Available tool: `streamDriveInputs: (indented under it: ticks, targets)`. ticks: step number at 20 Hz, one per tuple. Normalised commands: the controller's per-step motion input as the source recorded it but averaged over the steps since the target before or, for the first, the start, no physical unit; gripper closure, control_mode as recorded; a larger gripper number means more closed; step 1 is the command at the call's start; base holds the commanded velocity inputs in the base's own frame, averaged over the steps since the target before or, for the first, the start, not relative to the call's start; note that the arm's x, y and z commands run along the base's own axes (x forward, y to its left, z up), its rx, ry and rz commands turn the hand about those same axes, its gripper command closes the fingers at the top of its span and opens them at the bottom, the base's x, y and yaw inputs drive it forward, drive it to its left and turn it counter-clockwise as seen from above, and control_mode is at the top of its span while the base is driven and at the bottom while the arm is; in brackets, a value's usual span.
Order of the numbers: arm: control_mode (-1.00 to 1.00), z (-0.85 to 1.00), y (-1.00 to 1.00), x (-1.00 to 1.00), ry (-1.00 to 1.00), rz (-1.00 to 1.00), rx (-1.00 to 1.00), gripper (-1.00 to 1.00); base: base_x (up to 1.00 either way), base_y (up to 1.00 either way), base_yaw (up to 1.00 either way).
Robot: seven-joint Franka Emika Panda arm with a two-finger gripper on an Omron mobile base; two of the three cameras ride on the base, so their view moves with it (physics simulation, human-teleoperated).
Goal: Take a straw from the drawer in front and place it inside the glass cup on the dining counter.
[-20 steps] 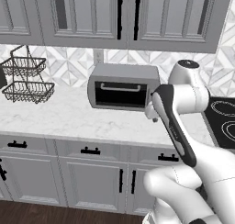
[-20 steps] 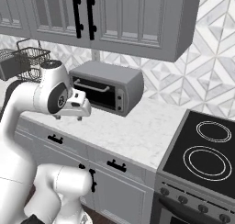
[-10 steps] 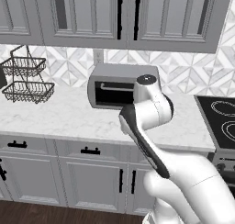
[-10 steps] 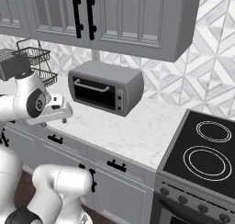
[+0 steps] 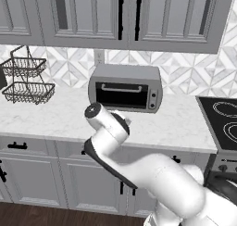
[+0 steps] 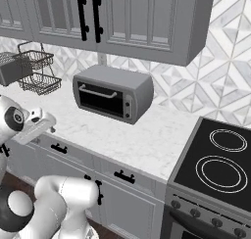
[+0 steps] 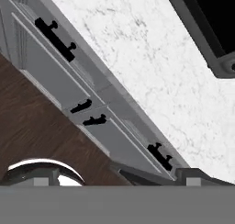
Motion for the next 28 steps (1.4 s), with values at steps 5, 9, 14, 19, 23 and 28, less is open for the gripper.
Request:
streamDriveInputs:
  ticks: [5,9,14,19,23,28]
  targets:
    - [-1.0,-0.7,0.58,0.57,0.0,0.14,-0.35,-1.0,0.0,0.0,0.0]
    - [-1.0,-0.83,0.22,0.08,-0.23,0.13,-0.31,-1.0,0.0,0.0,0.0]
    - [-1.0,-0.64,0.19,0.0,-0.31,0.12,-0.11,-1.0,0.0,0.0,0.0]
    - [-1.0,-0.39,-0.01,0.0,-0.22,0.12,-0.01,-1.0,0.0,0.0,0.0]
    - [-1.0,-0.3,0.0,0.06,-0.1,0.12,0.0,-1.0,0.0,0.0,0.0]
    - [-1.0,-0.21,0.0,0.12,-0.07,0.1,0.0,-1.0,0.0,0.0,0.0]
